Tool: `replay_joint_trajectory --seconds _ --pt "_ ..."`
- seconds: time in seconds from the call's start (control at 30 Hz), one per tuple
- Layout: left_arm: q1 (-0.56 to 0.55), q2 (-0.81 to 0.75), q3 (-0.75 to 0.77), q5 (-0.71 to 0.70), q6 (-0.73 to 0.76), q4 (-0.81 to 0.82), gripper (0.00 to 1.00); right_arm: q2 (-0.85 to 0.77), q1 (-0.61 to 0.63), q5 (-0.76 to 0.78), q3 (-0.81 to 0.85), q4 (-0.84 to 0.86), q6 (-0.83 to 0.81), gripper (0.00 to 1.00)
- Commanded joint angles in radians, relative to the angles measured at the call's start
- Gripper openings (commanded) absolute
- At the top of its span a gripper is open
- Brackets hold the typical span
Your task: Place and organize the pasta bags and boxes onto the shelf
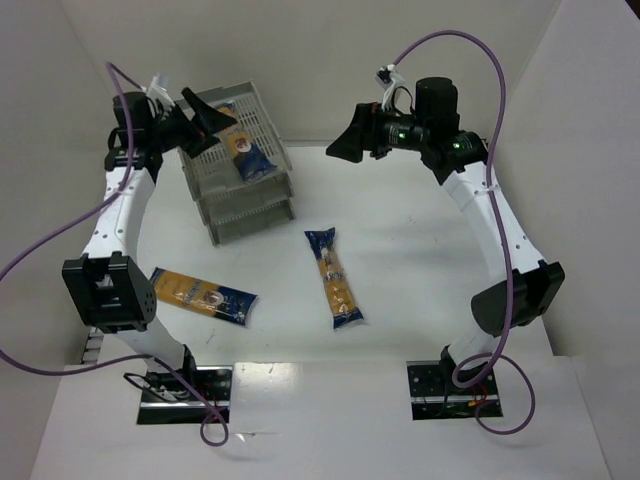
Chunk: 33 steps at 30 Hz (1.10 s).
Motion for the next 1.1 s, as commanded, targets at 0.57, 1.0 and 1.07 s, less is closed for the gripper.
replay_joint_trajectory --seconds 0.57,1.0,1.07 --pt "-0.016 -0.673 -0.194 -0.594 0.548 -0.264 1.00 -0.103 0.219 0.915 -0.449 -0.086 -0.464 0.99" --pt "0.263 -1.065 -0.829 -0.256 0.185 -0.432 1.00 0.037 0.370 0.845 -0.581 -0.056 -0.319 0.99" --pt "0.276 -1.091 -0.830 -0.265 0.196 -0.422 1.00 0.037 0.370 0.832 -0.595 -0.056 -0.308 0.99"
